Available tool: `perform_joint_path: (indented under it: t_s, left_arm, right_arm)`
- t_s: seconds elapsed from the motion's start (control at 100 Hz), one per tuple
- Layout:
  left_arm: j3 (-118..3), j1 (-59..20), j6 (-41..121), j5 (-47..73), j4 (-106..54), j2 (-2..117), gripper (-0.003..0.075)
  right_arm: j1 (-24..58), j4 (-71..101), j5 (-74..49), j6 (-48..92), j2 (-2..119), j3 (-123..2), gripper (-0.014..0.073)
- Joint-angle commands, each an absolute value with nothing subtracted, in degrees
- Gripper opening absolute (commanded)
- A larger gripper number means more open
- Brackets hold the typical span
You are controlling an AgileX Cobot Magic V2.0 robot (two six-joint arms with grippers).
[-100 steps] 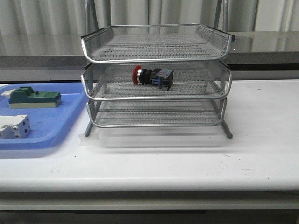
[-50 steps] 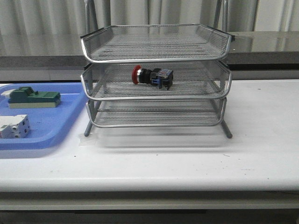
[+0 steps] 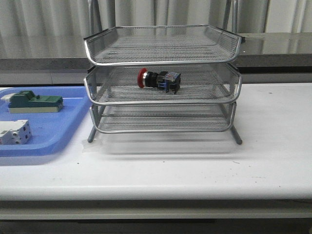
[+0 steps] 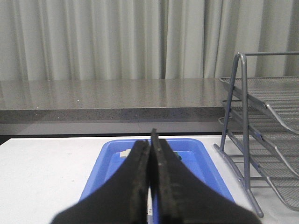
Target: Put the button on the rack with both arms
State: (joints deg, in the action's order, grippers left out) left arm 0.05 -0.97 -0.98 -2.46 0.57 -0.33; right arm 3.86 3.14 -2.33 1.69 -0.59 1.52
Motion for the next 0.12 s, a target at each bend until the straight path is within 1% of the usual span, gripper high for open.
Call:
perform_joint_path:
  t_s: [0.0, 0.11]
  left_arm:
    - [2.8, -0.8, -1.5, -6.7, 0.0, -2.1, -0.002]
    - [2.8, -0.8, -1.5, -6.7, 0.0, -2.1, -0.002]
  right_arm:
    - [3.6, 2.8, 1.9, 1.6, -1.8, 0.7, -0.0061]
    - [3.6, 2.8, 1.9, 1.6, -1.8, 0.7, -0.0061]
